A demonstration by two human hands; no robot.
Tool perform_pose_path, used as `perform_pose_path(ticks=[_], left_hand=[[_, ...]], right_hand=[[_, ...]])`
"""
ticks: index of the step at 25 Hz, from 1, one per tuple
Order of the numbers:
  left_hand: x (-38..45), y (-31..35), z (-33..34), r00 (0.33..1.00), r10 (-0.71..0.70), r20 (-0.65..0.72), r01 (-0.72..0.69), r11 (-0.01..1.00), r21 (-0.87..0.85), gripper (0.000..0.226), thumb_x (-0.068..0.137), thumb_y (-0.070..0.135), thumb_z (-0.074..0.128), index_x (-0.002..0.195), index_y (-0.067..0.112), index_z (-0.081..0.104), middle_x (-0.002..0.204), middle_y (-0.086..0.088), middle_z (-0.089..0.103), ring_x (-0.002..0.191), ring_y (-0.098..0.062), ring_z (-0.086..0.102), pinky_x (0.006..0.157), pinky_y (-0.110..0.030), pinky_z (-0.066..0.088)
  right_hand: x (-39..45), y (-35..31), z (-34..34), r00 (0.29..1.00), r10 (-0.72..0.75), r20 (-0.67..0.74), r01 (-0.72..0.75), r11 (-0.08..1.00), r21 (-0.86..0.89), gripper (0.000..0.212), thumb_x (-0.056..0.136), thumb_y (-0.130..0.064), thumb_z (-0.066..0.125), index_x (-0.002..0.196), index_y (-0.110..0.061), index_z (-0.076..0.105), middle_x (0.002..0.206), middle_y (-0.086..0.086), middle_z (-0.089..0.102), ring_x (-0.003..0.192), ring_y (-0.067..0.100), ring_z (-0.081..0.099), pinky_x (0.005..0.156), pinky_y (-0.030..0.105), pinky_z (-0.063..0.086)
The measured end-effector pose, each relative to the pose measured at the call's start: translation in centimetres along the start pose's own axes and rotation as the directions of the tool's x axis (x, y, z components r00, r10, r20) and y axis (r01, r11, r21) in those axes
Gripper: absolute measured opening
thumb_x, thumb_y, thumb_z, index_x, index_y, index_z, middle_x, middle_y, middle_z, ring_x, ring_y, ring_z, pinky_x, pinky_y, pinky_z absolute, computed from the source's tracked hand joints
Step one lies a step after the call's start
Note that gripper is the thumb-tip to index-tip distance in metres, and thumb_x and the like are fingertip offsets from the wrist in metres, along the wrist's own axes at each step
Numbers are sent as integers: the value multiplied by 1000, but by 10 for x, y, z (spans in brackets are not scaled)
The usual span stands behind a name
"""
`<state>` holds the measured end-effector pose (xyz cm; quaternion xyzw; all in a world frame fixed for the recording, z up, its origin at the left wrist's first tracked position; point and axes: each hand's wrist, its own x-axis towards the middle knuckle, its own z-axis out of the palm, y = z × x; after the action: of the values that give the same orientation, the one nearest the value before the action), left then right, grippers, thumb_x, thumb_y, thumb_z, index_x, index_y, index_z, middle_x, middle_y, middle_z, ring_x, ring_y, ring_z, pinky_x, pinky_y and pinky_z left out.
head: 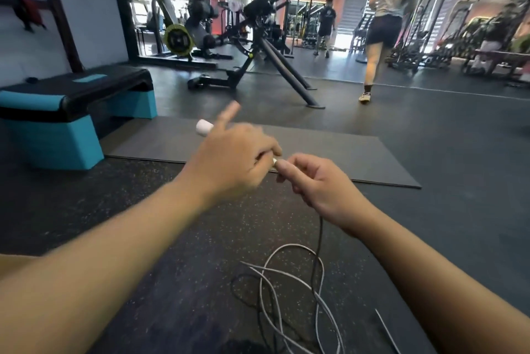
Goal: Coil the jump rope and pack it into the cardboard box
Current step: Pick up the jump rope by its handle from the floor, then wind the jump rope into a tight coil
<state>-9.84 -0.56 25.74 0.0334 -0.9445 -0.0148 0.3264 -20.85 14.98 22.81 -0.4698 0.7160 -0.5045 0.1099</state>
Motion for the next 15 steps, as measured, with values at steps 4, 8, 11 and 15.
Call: perform_pose_path(ticks=[4,8,11,15], left_hand=[[19,2,-19,968,85,235,-65,994,-89,34,103,52,28,124,41,52,60,15,57,60,5,54,60,-33,45],[22,-21,-31,991,24,135,4,978,-208,34,99,55,31,121,48,56,70,19,67,61,7,61,60,-29,54],[18,-32,-35,985,-142,97,172,858,-485,23,105,39,35,107,30,56,74,4,55,51,-2,43,48,-21,37],[20,-12,-38,905,-415,98,232,286,-930,29,101,44,44,105,16,50,72,5,44,51,-7,31,41,-20,27]], right_hand=[[8,-18,-27,995,-87,-54,87,996,-7,34,96,-38,69,92,-5,74,60,-12,50,52,2,39,54,18,33],[-3,-11,-54,999,19,34,-21,997,69,42,93,-45,68,73,-9,66,59,1,43,50,15,39,51,31,41],[-15,7,-70,992,127,-1,-125,983,131,46,92,-49,65,67,-14,50,61,4,34,48,18,37,59,44,52],[-28,18,-76,978,209,4,-208,971,122,51,92,-53,62,66,-13,44,57,2,32,46,20,37,59,43,57]])
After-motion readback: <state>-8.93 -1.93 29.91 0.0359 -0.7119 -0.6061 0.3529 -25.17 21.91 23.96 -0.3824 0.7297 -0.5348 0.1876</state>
